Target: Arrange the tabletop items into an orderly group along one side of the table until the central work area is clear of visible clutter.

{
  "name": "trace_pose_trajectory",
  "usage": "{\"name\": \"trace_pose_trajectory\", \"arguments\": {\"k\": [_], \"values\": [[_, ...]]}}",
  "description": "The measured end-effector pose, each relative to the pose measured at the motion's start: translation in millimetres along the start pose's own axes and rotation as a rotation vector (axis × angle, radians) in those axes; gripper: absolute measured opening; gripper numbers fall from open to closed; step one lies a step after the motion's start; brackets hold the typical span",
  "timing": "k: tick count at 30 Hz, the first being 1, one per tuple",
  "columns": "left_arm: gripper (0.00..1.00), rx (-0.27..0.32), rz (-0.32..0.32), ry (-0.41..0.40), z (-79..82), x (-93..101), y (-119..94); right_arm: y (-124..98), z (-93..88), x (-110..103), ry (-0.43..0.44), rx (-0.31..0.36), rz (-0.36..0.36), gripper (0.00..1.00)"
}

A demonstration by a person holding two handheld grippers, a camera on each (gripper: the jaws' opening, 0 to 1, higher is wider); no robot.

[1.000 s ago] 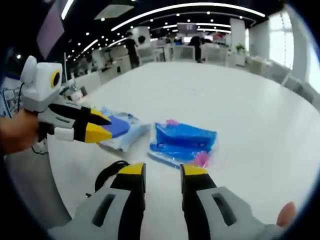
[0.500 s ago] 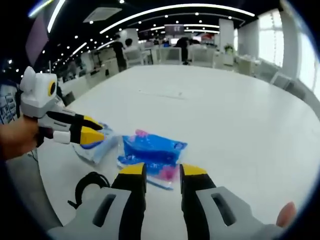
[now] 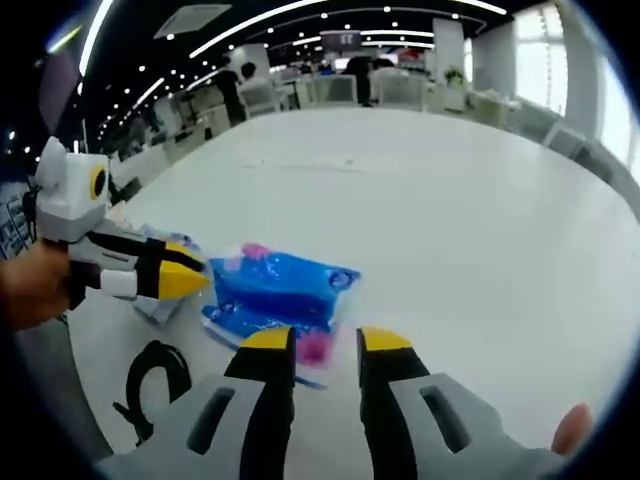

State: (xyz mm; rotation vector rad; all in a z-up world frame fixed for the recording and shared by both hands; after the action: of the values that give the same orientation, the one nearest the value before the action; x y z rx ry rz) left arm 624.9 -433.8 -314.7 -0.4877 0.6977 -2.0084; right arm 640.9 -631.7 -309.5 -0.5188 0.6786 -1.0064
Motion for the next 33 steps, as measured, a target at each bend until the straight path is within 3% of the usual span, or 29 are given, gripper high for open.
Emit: {"name": "trace_pose_trajectory", "arguments": {"k": [6, 13, 23, 33], "values": [[0.09, 0.000, -0.001, -0.005, 1.3, -0.4, 2, 10, -3.1, 3, 0.023, -0.020, 0.007, 0.19], [0.01, 0.003, 0.004, -0.009, 3.9, -1.2, 1, 8, -3.9, 2, 0.031, -0.020, 0.012, 0.03], [0.00, 0.027, -0.017, 0.013, 9.9, 10.9, -17, -14, -4.6, -4, 0.027, 0.008, 0.013, 0.03], [0.00, 0.001, -0.017, 0.043, -0.4, 18.6, -23, -21, -17.0, -7, 0.024, 0.003, 0.016, 0.03]]}}
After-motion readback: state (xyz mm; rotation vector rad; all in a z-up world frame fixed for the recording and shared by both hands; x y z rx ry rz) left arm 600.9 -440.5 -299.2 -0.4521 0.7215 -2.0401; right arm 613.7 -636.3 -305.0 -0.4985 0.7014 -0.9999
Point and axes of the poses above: the point that each gripper's makers call its tool centre point, and the gripper's own axes: y roughly forward along the fingers, x roughly to its right, z roughly out of its top, the point moved 8 cm from there along -y, roughly backward along the fingers, and after that the axes turned 14 degrees about y, right-handed, at the moved point
